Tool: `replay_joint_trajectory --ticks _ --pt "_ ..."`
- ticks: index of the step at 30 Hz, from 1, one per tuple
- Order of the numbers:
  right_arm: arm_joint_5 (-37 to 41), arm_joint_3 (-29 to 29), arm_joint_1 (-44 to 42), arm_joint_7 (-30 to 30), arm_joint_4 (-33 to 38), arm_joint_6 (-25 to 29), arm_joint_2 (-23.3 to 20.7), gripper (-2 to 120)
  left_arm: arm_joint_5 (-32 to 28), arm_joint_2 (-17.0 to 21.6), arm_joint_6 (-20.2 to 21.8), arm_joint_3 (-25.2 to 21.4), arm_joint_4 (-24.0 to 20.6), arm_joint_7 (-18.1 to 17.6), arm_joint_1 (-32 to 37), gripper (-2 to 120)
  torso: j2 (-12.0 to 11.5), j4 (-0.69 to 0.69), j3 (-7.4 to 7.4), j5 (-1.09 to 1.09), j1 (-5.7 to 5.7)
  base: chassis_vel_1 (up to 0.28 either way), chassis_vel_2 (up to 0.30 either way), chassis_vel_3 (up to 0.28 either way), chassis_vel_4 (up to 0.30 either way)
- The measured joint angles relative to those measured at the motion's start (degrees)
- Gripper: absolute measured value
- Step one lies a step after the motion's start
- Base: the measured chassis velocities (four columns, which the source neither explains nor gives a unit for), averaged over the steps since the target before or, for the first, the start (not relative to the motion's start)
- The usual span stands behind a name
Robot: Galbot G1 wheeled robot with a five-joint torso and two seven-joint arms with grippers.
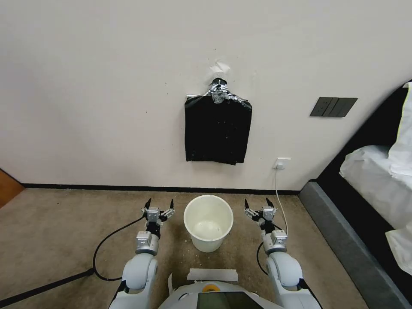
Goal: Place a trash bag onto the trash bin.
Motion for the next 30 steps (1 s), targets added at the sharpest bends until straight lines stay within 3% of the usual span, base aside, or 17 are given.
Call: replay_joint_trajectory --ticks 30 --pt "0.00 0.00 0.00 0.00 0.00 0.00 0.00 100 0.00 0.00 0.00 0.00 0.00 0.00 0.00 100 0.00 0.00 0.00 0.00 0.00 0.000 0.000 0.000 0.000"
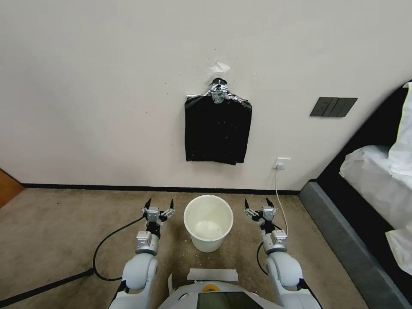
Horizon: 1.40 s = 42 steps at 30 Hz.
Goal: Place a trash bag onto the trash bin.
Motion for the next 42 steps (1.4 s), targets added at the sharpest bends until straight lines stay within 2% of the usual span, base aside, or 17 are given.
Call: replay_joint_trajectory --ticks 14,15,16,18,19,20,22,23,25,26,29,32,36,39,40,42 --pt "-0.13 -0.16 -0.75 0.68 0.28 1.08 0.00 100 -0.15 0.11 -0.75 -0.01 0.00 -0.27 0.27 100 0.00 0.01 0.00 0.00 0.00 0.000 0.000 0.000 0.000" --pt "-1.41 -1.53 -5.44 5.23 2.85 7.82 -0.05 100 -1.50 1.00 -6.57 -0.43 0.16 -2.33 2.13 100 0.00 0.00 0.00 0.01 0.00 0.000 0.000 0.000 0.000" --pt "-1.41 -1.53 -5.44 5.23 2.85 7.82 -0.05 100 -1.50 1.00 -6.57 -0.43 0.16 -2.33 2.13 100 0.00 0.00 0.00 0.01 0.00 0.000 0.000 0.000 0.000" --pt "-2.36 -2.48 -8.80 8.50 4.69 12.61 -0.09 100 -2.58 1.69 -11.36 -0.78 0.30 -3.99 3.60 100 0.00 -0.02 0.00 -0.02 0.00 0.000 0.000 0.000 0.000" --pt "-2.02 -3.15 -9.64 9.22 5.05 13.81 -0.33 100 -3.18 2.07 -13.93 -0.95 0.40 -4.89 4.39 100 0.00 -0.02 0.00 -0.03 0.00 0.000 0.000 0.000 0.000" --pt "-2.02 -3.15 -9.64 9.22 5.05 13.81 -0.33 100 -3.18 2.07 -13.93 -0.95 0.40 -4.89 4.39 100 0.00 -0.02 0.00 -0.03 0.00 0.000 0.000 0.000 0.000" --pt "-1.07 -4.32 -10.17 9.34 5.10 14.46 -0.62 100 -4.04 2.95 -17.80 -0.30 0.44 -5.32 5.89 100 0.00 0.03 0.00 0.04 0.00 0.000 0.000 0.000 0.000" --pt "-0.81 -4.77 -10.17 9.31 5.07 14.64 -0.69 100 -4.23 3.30 -18.86 1.03 0.46 -4.64 6.47 100 0.00 0.03 0.00 -0.05 0.00 0.000 0.000 0.000 0.000" --pt "-0.61 -4.93 -10.22 9.25 4.91 14.75 -0.71 100 -4.44 3.67 -19.23 1.41 0.46 -4.45 6.57 100 0.00 0.00 0.00 -0.05 0.00 0.000 0.000 0.000 0.000" --pt "-0.34 -5.24 -10.24 9.14 4.70 14.81 -0.74 100 -4.79 4.11 -19.44 1.83 0.44 -4.16 6.62 100 0.00 -0.01 0.00 0.03 0.00 0.000 0.000 0.000 0.000" --pt "0.14 -5.57 -10.25 8.94 4.55 14.93 -0.82 100 -5.39 4.82 -19.49 2.33 0.34 -3.82 6.68 100 0.00 0.00 0.00 -0.02 0.00 0.000 0.000 0.000 0.000" --pt "1.18 -6.00 -10.20 8.63 4.55 15.03 -1.35 100 -6.08 5.41 -19.49 2.54 0.16 -3.72 6.82 100 0.00 -0.01 0.00 0.01 0.00 0.000 0.000 0.000 0.000" --pt "6.25 -7.82 -9.08 8.23 5.40 14.53 -3.57 100 -6.65 5.73 -19.46 2.38 -0.23 -3.61 7.68 100 0.00 -0.01 0.01 0.00 0.00 0.000 0.000 0.000 0.000" --pt "19.43 -11.28 -4.32 7.46 6.81 12.27 -8.25 100 -6.67 5.79 -19.64 1.95 -0.48 -3.46 9.17 100 0.00 -0.01 0.00 0.01 0.00 0.000 0.000 0.000 0.000" --pt "19.43 -11.28 -4.32 7.46 6.81 12.27 -8.25 100 -6.67 5.79 -19.64 1.95 -0.48 -3.46 9.17 100 0.00 -0.01 0.00 0.01 0.00 0.000 0.000 0.000 0.000" --pt "27.28 -12.97 0.61 7.48 7.05 10.49 -11.67 100 -6.58 5.63 -19.92 1.49 -0.59 -3.37 10.19 100 0.00 0.02 0.01 0.01 0.00 0.000 0.000 0.000 0.000"
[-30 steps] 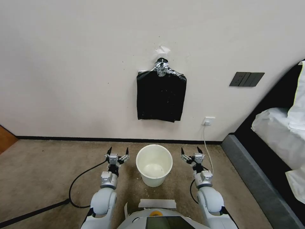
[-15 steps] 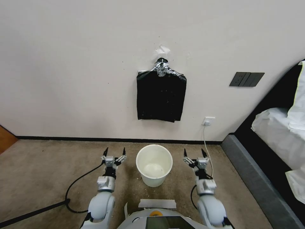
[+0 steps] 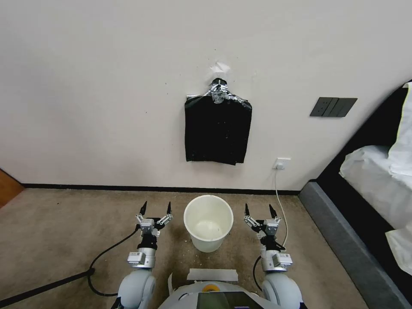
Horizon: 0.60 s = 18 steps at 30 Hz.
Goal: Place a trash bag onto the trash bin.
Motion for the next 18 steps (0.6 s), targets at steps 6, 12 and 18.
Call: replay_joint_trajectory --ticks 6,12,18 --pt "11.27 -3.21 10.10 1.28 -1.14 -3.66 -5.01 100 0.05 -0.33 -0.09 -1.63 -0.74 0.12 0.85 100 0.00 -0.02 0.00 -0.01 0.00 0.000 0.000 0.000 0.000" --pt "28.71 -7.45 30.96 6.55 -5.29 -9.60 -5.57 100 0.37 -1.66 -0.15 -3.45 -2.41 0.17 2.43 100 0.00 -0.01 0.00 -0.03 0.01 0.000 0.000 0.000 0.000" --pt "41.74 -8.15 44.72 7.99 -10.16 -12.64 -1.26 100 0.49 -2.21 -0.77 -4.72 -3.15 0.21 3.69 100 0.00 -0.01 0.00 -0.01 0.02 0.000 0.000 0.000 0.000"
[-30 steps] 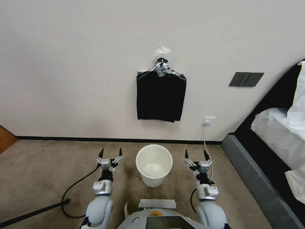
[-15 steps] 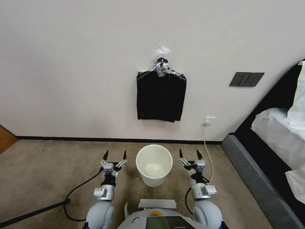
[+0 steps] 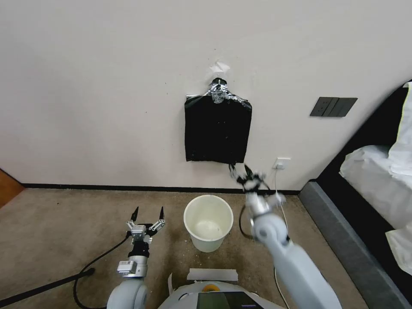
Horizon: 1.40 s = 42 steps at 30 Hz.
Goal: Place a trash bag onto the trash bin.
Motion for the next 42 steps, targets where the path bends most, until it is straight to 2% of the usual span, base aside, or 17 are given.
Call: replay_joint_trajectory --ticks 5,13,30,42 --pt "8.53 0.12 8.54 -0.11 -5.04 -1.48 3.40 100 -0.02 -0.32 -0.56 -0.73 -0.29 0.01 0.85 100 0.00 -0.01 -0.01 0.00 -0.01 0.000 0.000 0.000 0.000" --pt "13.68 -0.57 15.85 -0.41 -13.22 -1.93 6.63 100 -0.10 -0.48 -0.80 -1.03 -0.75 0.01 1.10 100 0.00 -0.01 0.00 -0.01 -0.01 0.000 0.000 0.000 0.000" --pt "11.48 0.34 22.13 -5.40 -20.70 -1.94 12.17 100 -1.39 -0.42 -0.99 -1.86 -0.29 0.01 1.38 100 0.00 0.00 -0.01 0.00 -0.02 0.000 0.000 0.000 0.000" --pt "11.97 1.61 20.45 -6.38 -18.50 -2.14 12.33 100 -1.73 -0.52 -0.97 -2.41 -0.58 -0.01 1.77 100 0.00 0.00 -0.01 0.00 -0.02 0.000 0.000 0.000 0.000"
